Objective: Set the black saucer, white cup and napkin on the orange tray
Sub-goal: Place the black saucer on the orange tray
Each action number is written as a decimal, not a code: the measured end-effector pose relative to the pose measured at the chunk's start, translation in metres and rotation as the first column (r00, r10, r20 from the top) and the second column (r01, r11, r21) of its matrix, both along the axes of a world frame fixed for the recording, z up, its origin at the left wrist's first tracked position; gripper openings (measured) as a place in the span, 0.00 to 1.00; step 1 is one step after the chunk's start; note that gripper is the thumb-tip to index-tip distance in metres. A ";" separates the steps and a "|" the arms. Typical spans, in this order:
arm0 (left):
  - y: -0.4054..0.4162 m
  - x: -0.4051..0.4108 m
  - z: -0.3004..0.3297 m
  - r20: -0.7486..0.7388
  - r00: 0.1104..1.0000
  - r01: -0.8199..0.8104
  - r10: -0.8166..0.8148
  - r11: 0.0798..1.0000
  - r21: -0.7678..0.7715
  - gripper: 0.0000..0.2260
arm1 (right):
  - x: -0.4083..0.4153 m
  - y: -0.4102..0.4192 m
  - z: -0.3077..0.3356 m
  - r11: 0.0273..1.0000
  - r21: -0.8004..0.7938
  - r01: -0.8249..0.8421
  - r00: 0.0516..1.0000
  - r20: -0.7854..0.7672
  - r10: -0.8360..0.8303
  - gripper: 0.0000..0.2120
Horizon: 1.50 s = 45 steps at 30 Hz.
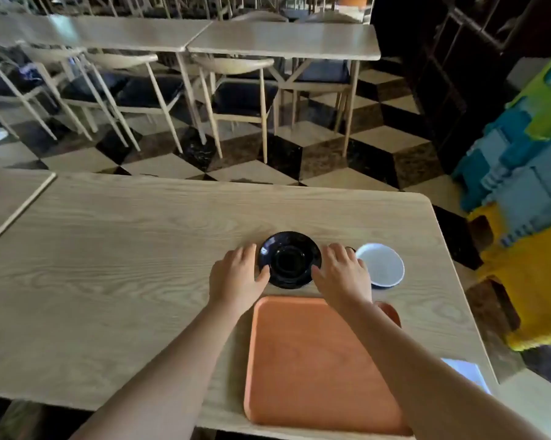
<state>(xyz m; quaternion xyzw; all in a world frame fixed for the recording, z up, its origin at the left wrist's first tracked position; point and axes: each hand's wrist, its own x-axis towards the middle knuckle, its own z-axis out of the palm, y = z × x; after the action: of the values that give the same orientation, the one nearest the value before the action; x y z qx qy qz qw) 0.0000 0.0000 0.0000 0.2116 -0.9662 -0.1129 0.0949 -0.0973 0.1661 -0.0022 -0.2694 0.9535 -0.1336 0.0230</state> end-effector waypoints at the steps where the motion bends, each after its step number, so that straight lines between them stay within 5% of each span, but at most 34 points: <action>1: -0.003 -0.005 -0.008 0.023 1.000 -0.006 0.006 1.000 0.009 0.17 | -0.003 -0.004 -0.009 1.000 0.004 0.015 0.999 0.037 -0.015 0.16; 13: -0.027 -0.061 -0.104 0.139 0.988 -0.080 0.072 0.996 0.051 0.17 | -0.046 -0.032 -0.093 0.987 0.075 0.144 0.977 0.148 -0.154 0.20; 20: -0.025 -0.069 -0.108 0.103 0.984 -0.166 0.145 0.956 0.241 0.15 | -0.045 -0.038 -0.100 0.958 -0.125 0.258 0.934 0.284 -0.214 0.16; 27: -0.032 -0.065 -0.091 0.013 0.973 -0.189 0.229 0.767 0.613 0.15 | -0.052 -0.028 -0.086 0.834 -0.357 0.420 0.863 0.442 -0.245 0.12; 32: -0.025 -0.016 -0.080 -0.033 0.970 -0.103 0.243 0.528 0.843 0.22 | -0.019 0.005 -0.074 0.755 -0.503 0.421 0.867 0.467 -0.172 0.14; 45: 0.022 0.082 -0.099 0.118 0.949 -0.266 0.293 0.542 0.797 0.20 | 0.065 0.051 -0.092 0.789 -0.452 0.417 0.820 0.562 -0.111 0.23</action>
<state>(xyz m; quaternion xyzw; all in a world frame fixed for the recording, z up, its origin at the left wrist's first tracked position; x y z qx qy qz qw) 0.0825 0.0219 -0.0989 0.3807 -0.7621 -0.5233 0.0200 -0.0319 0.2176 -0.0947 -0.0779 0.8604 -0.4727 0.1739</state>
